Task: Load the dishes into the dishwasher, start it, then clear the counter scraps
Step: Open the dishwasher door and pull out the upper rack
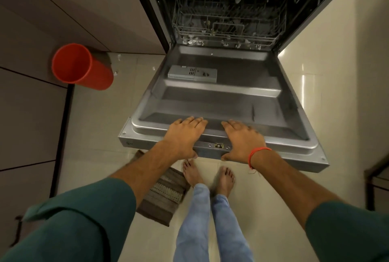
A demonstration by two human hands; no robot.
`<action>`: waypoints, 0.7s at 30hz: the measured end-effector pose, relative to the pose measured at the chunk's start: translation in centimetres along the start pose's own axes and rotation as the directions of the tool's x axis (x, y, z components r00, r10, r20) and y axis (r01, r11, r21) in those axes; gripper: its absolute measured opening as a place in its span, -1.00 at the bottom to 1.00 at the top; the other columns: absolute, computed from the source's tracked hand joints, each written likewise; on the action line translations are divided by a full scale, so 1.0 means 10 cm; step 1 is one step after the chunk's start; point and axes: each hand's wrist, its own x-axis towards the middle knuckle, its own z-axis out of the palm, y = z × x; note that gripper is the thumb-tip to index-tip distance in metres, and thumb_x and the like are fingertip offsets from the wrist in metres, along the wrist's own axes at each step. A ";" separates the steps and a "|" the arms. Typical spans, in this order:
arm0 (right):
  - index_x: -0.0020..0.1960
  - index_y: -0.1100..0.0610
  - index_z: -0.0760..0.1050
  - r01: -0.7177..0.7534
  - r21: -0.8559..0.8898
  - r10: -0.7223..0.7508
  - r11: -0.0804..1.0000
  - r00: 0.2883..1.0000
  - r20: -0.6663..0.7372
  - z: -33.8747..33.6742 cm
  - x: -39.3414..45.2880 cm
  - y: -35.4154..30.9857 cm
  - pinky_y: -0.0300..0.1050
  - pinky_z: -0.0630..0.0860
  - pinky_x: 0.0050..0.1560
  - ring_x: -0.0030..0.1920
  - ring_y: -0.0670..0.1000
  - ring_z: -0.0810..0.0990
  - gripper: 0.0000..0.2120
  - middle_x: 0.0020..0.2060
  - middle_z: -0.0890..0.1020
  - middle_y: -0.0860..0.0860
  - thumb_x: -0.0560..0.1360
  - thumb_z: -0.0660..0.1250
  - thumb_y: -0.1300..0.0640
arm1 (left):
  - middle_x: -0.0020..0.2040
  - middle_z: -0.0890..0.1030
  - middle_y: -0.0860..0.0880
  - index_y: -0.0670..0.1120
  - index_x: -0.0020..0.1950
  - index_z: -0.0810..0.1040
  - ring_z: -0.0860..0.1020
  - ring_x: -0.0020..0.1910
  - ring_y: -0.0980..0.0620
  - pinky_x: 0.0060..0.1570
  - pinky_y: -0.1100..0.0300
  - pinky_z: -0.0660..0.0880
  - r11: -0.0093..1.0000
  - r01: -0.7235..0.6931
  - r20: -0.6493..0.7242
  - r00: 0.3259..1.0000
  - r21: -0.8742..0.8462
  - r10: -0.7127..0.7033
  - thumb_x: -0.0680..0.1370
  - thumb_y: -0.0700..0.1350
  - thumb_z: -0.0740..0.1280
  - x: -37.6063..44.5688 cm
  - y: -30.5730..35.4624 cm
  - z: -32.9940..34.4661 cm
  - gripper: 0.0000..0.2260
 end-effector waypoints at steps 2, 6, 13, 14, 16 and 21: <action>0.63 0.05 -0.05 -0.011 -0.011 0.011 1.000 1.000 -0.029 0.19 -0.01 -0.01 0.13 0.12 0.57 0.60 0.14 0.10 0.06 0.61 0.12 0.08 0.38 0.48 -0.26 | 0.66 0.05 -0.06 -0.03 0.65 -0.07 0.03 0.63 -0.09 0.58 -0.10 0.06 0.999 0.025 0.021 0.999 -0.022 -0.025 0.43 0.11 0.54 0.02 0.06 0.14 0.01; 0.64 0.06 -0.26 -0.073 0.029 0.074 0.997 0.997 -0.029 0.51 -0.13 -0.11 0.25 -0.09 0.58 0.63 0.18 -0.13 0.04 0.64 -0.12 0.09 0.50 0.37 -0.24 | 0.66 -0.08 -0.15 -0.07 0.64 -0.20 -0.12 0.64 -0.18 0.58 -0.21 -0.05 0.989 0.146 0.083 0.986 -0.032 -0.143 0.48 0.03 0.50 0.05 0.24 0.38 0.03; 0.61 0.04 -0.39 -0.107 0.040 0.107 0.993 0.994 0.001 0.86 -0.43 -0.24 0.27 -0.21 0.56 0.60 0.20 -0.31 -0.09 0.60 -0.33 0.11 0.58 0.18 -0.20 | 0.61 -0.35 -0.21 -0.12 0.59 -0.41 -0.32 0.59 -0.24 0.57 -0.18 -0.22 0.971 0.234 0.110 0.967 -0.047 -0.228 0.48 0.15 0.46 -0.06 0.45 0.70 0.13; 0.61 0.04 -0.39 -0.104 0.042 0.104 0.994 0.995 0.012 0.88 -0.42 -0.23 0.27 -0.20 0.57 0.60 0.20 -0.31 -0.08 0.59 -0.34 0.11 0.58 0.18 -0.20 | 0.60 -0.37 -0.22 -0.12 0.59 -0.41 -0.33 0.59 -0.24 0.55 -0.18 -0.24 0.972 0.230 0.108 0.969 -0.055 -0.223 0.48 0.19 0.45 -0.08 0.46 0.75 0.13; 0.61 0.05 -0.39 -0.088 0.048 0.086 0.995 0.995 0.047 0.91 -0.39 -0.22 0.25 -0.19 0.58 0.60 0.20 -0.30 -0.07 0.59 -0.34 0.12 0.57 0.19 -0.22 | 0.60 -0.38 -0.22 -0.11 0.59 -0.41 -0.33 0.59 -0.25 0.53 -0.16 -0.26 0.970 0.231 0.105 0.969 -0.080 -0.222 0.47 0.26 0.42 -0.13 0.50 0.85 0.14; 0.61 0.04 -0.38 -0.057 0.053 0.050 0.997 0.990 0.129 1.03 -0.31 -0.16 0.22 -0.13 0.59 0.61 0.20 -0.29 -0.02 0.60 -0.33 0.11 0.54 0.25 -0.20 | 0.58 -0.42 -0.21 -0.13 0.59 -0.42 -0.35 0.58 -0.24 0.54 -0.13 -0.27 0.964 0.245 0.187 0.957 -0.103 -0.223 0.48 0.32 0.36 -0.18 0.59 1.05 0.12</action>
